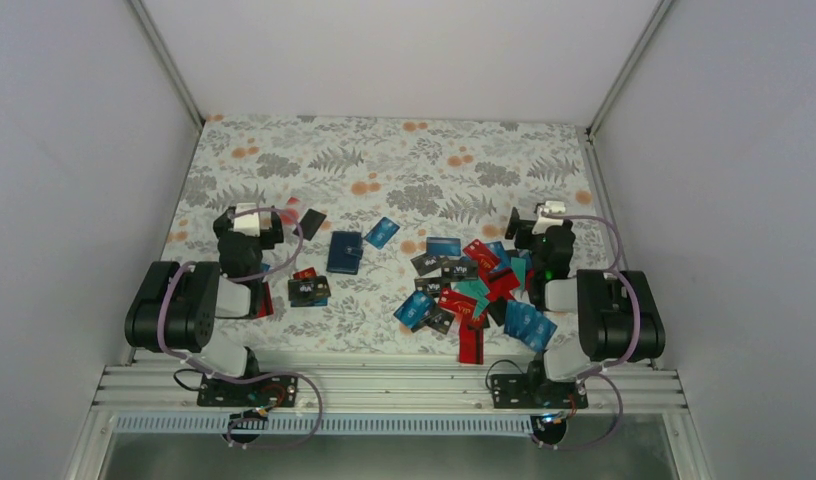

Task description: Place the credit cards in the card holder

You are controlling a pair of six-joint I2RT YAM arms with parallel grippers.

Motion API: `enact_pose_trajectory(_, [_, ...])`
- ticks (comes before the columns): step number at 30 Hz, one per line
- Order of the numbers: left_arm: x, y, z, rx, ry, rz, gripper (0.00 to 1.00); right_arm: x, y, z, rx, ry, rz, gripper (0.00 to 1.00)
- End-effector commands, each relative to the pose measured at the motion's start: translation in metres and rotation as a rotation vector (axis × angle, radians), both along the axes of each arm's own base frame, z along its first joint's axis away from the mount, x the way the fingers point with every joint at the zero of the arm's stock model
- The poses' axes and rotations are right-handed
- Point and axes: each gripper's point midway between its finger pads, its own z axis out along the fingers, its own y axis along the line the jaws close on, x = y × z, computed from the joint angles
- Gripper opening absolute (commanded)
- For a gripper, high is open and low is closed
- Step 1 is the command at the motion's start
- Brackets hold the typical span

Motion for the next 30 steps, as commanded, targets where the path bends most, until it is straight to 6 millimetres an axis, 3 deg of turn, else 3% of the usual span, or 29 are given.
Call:
enact_pose_trajectory(1, [0.0068, -0.0068, 0.0213, 0.004, -0.081, -0.042, 1.0, 0.0058, 0.0164, 0.0318, 0.002, -0.142, 0.128, 1.0])
enact_pose_trajectory(30, [0.0079, -0.0111, 0.021, 0.022, -0.074, -0.053, 1.0, 0.0082, 0.0247, 0.0311, -0.007, -0.129, 0.187, 1.0])
